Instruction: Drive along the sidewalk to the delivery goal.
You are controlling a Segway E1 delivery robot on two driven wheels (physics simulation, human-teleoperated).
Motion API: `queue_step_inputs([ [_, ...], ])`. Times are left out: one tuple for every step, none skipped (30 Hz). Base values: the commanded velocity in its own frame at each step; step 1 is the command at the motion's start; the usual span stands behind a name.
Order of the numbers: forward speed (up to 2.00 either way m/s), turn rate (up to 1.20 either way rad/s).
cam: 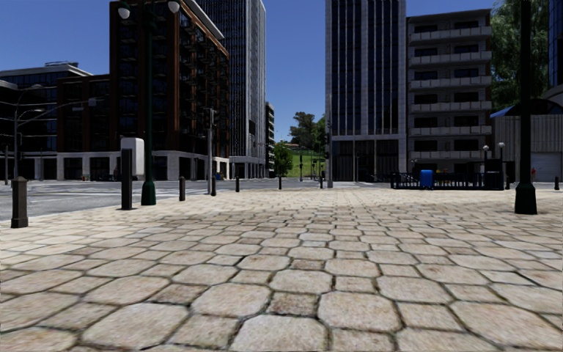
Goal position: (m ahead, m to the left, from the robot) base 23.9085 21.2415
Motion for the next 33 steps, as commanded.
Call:
queue_step_inputs([
  [2.0,0.0],
  [2.0,0.0],
  [2.0,0.0],
  [2.0,0.0],
  [2.0,0.0],
  [2.0,0.0],
  [2.0,0.0],
  [2.0,0.0],
  [2.0,0.0],
  [2.0,0.0],
  [2.0,0.0],
  [2.0,0.0],
  [2.0,0.0],
  [2.0,0.0],
  [2.0,0.0],
  [2.0,0.0],
  [2.0,0.0],
  [2.0,0.0],
  [2.0,0.0],
  [2.0,0.0],
  [2.0,0.0],
  [2.0,0.0],
  [2.0,0.0],
  [2.0,0.0],
  [2.0,0.0],
  [2.0,0.0],
  [2.0,0.0],
  [2.0,0.0],
  [2.0,0.0],
  [2.0,0.0],
  [2.0,0.0],
  [2.0,0.0],
  [2.0,0.0],
])
